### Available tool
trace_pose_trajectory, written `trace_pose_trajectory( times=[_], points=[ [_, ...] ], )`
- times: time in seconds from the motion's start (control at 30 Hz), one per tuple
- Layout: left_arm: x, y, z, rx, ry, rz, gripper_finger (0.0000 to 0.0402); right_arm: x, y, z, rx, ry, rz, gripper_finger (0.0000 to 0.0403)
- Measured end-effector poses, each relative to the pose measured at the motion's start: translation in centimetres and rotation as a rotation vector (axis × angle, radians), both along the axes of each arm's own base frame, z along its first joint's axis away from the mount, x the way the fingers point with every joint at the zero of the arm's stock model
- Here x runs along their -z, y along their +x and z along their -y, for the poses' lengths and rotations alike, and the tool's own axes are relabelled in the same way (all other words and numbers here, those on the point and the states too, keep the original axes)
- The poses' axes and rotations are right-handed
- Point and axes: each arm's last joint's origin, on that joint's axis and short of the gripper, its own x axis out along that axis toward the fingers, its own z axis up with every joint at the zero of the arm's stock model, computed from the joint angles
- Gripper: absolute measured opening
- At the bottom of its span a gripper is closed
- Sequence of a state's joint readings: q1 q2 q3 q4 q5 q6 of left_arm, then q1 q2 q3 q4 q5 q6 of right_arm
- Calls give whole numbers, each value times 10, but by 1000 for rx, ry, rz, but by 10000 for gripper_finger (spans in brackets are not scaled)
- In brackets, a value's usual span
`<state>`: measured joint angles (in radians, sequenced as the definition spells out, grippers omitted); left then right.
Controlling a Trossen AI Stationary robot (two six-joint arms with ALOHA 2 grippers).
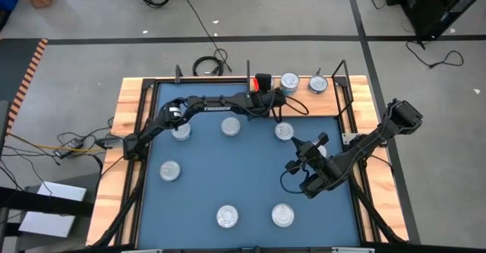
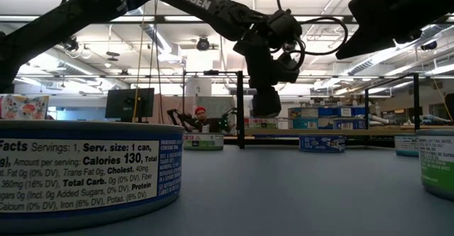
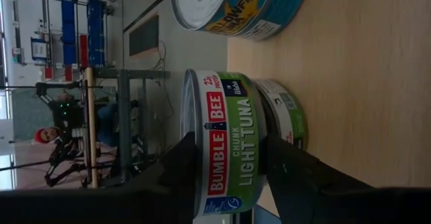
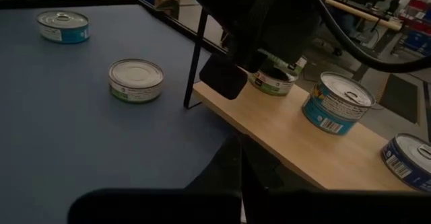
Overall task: Stack canned seafood by type on shelf
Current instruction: Stack the top left green tuna can onto the green tuna can on the shelf
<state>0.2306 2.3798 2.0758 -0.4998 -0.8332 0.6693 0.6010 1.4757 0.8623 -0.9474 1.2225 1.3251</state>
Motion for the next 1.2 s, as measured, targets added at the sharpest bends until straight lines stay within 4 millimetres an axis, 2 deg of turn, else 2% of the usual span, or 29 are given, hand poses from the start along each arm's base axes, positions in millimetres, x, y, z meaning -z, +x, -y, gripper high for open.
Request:
trace_pose_trajectory(
  times=[0.6,1.0,1.2],
  points=[
    [1,1,5,28,-20,-5,173,0,0,-1,-7,2,-16,1],
    [2,0,6,20,-16,-20,240,0,-1,-4,-22,2,-16,1],
    [1,0,5,4,5,-25,249,0,-2,-4,-24,2,-16,1]
  ],
)
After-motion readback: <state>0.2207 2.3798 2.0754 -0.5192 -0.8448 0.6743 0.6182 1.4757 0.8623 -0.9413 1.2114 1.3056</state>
